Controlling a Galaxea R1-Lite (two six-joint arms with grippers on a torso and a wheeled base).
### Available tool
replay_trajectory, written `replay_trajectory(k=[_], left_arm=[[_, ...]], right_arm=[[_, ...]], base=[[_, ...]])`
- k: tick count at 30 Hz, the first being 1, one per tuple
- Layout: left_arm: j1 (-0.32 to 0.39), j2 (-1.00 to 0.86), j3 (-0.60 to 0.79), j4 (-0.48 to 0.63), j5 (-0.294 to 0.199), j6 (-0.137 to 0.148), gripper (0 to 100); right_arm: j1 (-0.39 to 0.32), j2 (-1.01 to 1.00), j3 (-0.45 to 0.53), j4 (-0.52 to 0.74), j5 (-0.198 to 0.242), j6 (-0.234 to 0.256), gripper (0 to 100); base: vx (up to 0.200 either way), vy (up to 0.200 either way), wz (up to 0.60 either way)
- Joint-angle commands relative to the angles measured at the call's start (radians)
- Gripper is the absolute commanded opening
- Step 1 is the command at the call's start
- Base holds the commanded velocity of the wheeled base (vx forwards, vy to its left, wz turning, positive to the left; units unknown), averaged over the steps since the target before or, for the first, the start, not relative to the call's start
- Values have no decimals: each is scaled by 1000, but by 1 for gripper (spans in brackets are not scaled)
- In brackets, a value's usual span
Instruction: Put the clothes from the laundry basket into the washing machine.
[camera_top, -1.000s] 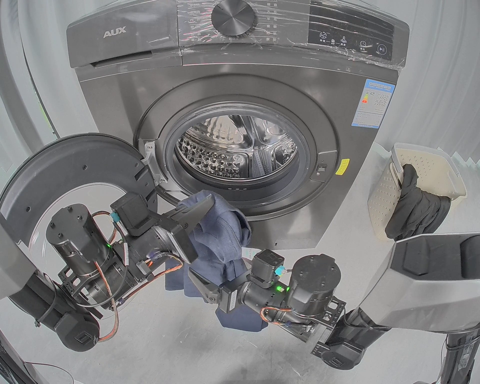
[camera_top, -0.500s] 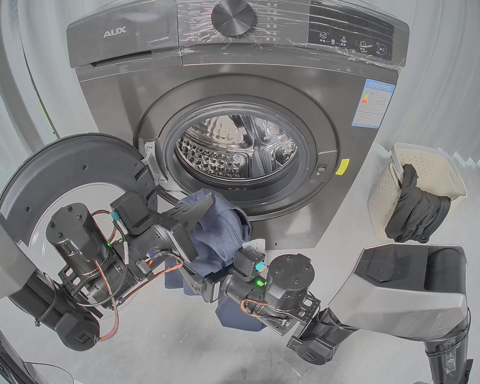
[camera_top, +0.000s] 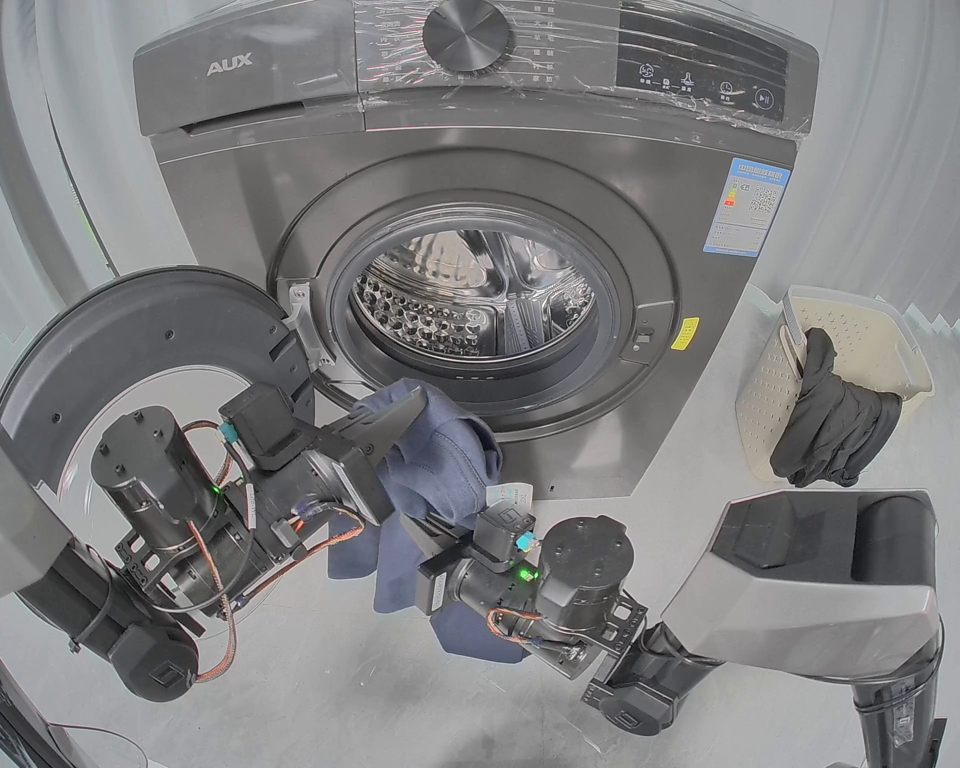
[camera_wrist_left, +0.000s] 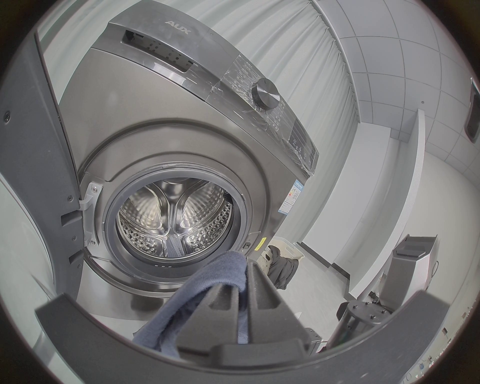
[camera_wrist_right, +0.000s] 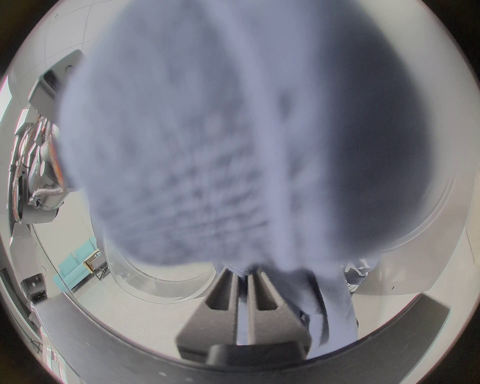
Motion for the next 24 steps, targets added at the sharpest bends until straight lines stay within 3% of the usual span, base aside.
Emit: replay_trajectory(k=[1,5,10,11,24], left_arm=[[4,1,-1,0,0,0,0],[13,2,-1,1,0,0,0],[12,-1,-1,0,0,-1,0],[12,-3,-1,0,-2,-1,0],[6,-4,-3,0,-2,0,0]], right_arm=[[0,-87,95,-1,-8,1,0],[-3,-161,190,1,-8,3,0],[-23,-156,192,3,-8,3,0],[-23,-150,187,4,-8,1,100],[34,-52,95,13,29,-23,100]], base=[[0,0,0],[0,0,0],[0,0,0],[0,0,0],[0,0,0]])
